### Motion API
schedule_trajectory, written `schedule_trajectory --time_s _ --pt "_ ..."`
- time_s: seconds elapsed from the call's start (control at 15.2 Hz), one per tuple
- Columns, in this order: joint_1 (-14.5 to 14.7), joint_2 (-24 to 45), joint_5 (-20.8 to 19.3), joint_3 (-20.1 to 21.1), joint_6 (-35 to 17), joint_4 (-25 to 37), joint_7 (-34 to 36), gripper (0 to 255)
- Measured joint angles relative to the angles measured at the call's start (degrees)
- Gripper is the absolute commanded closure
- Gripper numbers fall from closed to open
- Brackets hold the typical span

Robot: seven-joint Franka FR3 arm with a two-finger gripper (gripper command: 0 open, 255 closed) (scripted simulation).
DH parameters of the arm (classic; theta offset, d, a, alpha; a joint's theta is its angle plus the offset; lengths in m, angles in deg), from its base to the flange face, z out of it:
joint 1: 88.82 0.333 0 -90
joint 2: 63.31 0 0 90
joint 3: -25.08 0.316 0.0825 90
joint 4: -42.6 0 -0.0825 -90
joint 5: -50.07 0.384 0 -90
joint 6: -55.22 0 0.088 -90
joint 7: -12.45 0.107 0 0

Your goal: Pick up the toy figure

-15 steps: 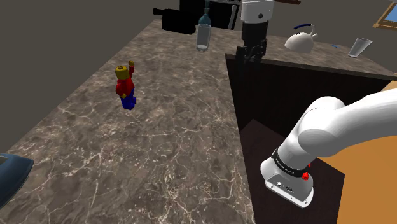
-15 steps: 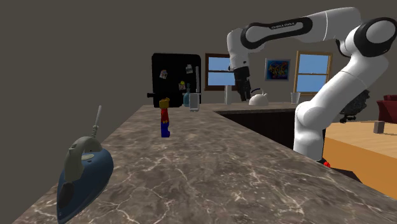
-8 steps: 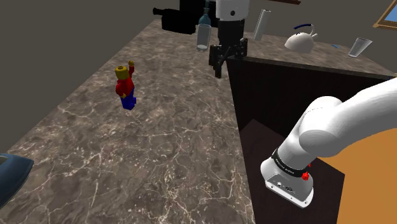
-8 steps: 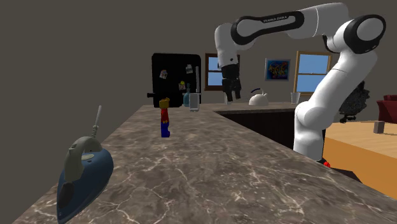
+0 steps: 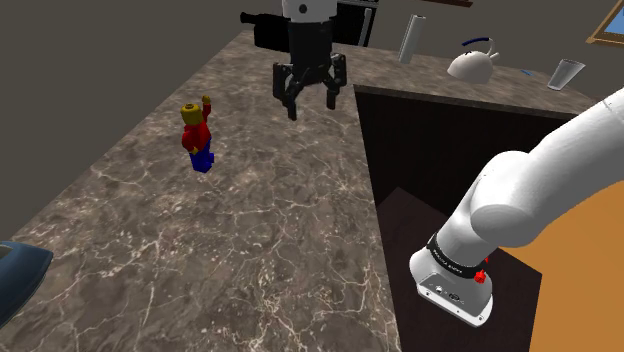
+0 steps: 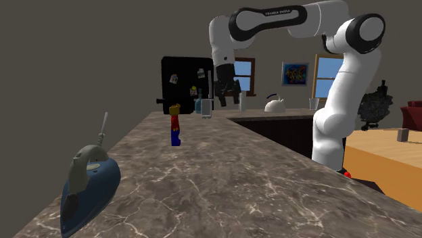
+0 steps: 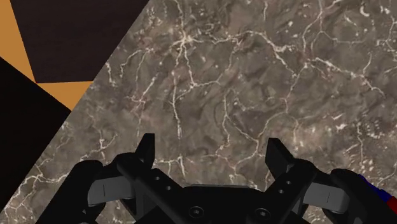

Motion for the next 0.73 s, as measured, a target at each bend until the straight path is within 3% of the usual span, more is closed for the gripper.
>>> schedule_trajectory --time_s 0.4,0.73 --pt "0.90 12.01 -2.10 4.57 -0.35 12.79 10.69 0" --pt "3.58 23.95 -6.15 7.66 1.55 26.94 20.51 0"
